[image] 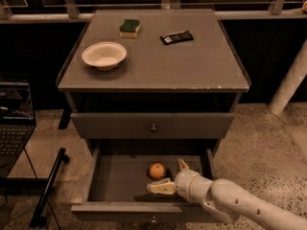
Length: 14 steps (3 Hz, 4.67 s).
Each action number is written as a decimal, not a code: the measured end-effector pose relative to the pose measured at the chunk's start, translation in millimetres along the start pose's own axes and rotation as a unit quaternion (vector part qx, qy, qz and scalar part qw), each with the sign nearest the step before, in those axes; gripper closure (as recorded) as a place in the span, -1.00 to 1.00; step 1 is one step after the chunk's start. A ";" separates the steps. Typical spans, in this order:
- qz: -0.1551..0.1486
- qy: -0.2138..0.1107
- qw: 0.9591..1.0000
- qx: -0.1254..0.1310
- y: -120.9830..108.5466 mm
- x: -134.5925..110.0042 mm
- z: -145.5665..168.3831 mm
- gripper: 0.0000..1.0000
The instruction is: Pick orange from middle drawer and place on counter
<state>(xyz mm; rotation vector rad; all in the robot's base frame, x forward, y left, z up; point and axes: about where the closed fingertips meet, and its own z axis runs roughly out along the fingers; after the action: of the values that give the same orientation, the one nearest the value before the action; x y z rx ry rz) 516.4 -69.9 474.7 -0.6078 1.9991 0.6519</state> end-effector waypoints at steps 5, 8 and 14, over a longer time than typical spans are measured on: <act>-0.108 0.065 0.992 0.012 -23.7 44.7 92.4 -1.00; -0.106 0.071 0.992 0.009 -29.3 52.1 103.6 0.31; -0.117 -0.027 0.990 -0.077 -61.4 -97.4 -92.5 1.00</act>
Offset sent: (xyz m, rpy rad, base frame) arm 0.0628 0.0441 -0.0463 -0.1782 -0.1237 0.1190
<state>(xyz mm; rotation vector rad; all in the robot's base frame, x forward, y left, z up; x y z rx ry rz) 543.7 -160.6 588.1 -0.8918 1.8034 0.6746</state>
